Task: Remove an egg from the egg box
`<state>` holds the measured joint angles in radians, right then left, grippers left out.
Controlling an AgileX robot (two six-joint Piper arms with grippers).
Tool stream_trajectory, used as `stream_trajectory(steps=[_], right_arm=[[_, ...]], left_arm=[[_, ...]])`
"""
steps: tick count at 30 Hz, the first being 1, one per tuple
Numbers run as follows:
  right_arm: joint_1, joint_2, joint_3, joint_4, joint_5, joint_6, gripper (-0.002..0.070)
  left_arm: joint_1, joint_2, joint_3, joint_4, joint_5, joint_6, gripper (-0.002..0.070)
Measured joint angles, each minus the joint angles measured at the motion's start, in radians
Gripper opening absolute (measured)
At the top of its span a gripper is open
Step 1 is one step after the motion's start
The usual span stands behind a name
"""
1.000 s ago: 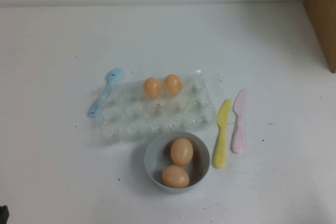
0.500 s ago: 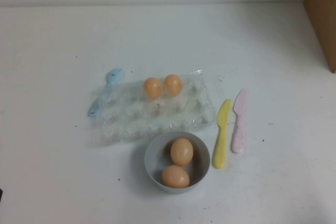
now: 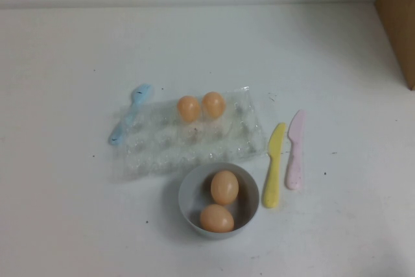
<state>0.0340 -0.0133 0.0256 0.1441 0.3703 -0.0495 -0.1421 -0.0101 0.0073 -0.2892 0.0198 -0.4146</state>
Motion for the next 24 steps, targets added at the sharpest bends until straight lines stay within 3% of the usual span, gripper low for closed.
stream_trajectory(steps=[3,12,18,24], right_arm=[[0.0,0.0,0.0,0.0,0.0,0.0,-0.0017],[0.0,0.0,0.0,0.0,0.0,0.0,-0.0017],[0.0,0.0,0.0,0.0,0.0,0.0,-0.0017],[0.0,0.0,0.0,0.0,0.0,0.0,-0.0017]], left_arm=[[0.0,0.007,-0.101,0.0,0.201,0.052,-0.0005],[0.0,0.367,-0.587,0.004,0.704,0.534,-0.0004],[0.0,0.684,-0.843,0.008,0.93,0.784,-0.0005],[-0.018,1.021,-1.111,0.023,1.094,0.897,-0.0004]])
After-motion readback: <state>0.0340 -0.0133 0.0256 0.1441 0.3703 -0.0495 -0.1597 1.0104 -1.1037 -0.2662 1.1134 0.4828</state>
